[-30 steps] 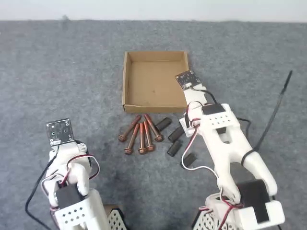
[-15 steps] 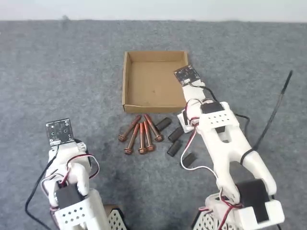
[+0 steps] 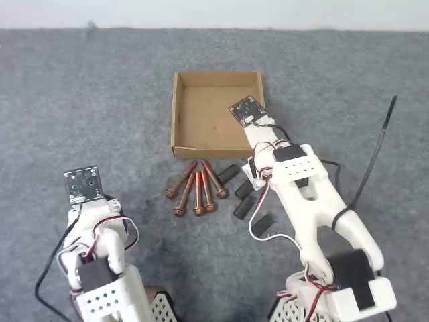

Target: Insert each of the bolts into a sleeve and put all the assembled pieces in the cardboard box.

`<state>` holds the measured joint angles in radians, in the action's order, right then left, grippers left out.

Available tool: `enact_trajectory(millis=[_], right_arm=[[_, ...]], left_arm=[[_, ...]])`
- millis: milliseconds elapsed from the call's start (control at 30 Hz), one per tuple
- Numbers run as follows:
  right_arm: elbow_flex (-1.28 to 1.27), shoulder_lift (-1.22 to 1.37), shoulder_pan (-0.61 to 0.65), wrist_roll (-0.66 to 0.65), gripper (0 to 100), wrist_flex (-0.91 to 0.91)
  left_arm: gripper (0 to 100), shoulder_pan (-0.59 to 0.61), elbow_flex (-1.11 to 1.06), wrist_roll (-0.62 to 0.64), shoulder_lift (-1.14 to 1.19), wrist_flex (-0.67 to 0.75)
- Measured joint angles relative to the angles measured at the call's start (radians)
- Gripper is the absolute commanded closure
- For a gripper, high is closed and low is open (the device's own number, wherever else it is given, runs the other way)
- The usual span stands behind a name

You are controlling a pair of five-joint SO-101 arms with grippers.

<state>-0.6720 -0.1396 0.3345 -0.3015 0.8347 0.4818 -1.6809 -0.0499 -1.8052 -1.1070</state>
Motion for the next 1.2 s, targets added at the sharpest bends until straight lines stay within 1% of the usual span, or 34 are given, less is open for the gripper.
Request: enact_trajectory(millis=[167, 500, 633, 767, 1067, 1200], right_arm=[[0.0, 0.094, 0.006, -0.014, 84.7, -0.032], [0.006, 0.133, 0.005, -0.015, 84.7, -0.078], [0.037, 0.183, -0.002, -0.017, 84.7, -0.063], [0.063, 0.203, 0.025, -0.023, 84.7, -0.026], [0.069, 0.204, 0.029, -0.049, 84.8, -0.025], [0.087, 0.222, 0.044, -0.104, 84.8, -0.008]], left_arm=[[97, 0.0, 0.0, 0.0, 0.0, 0.0], [97, 0.0, 0.0, 0.0, 0.0, 0.0], [97, 0.0, 0.0, 0.0, 0.0, 0.0], [97, 0.0, 0.0, 0.0, 0.0, 0.0], [97, 0.0, 0.0, 0.0, 0.0, 0.0], [97, 0.0, 0.0, 0.0, 0.0, 0.0]])
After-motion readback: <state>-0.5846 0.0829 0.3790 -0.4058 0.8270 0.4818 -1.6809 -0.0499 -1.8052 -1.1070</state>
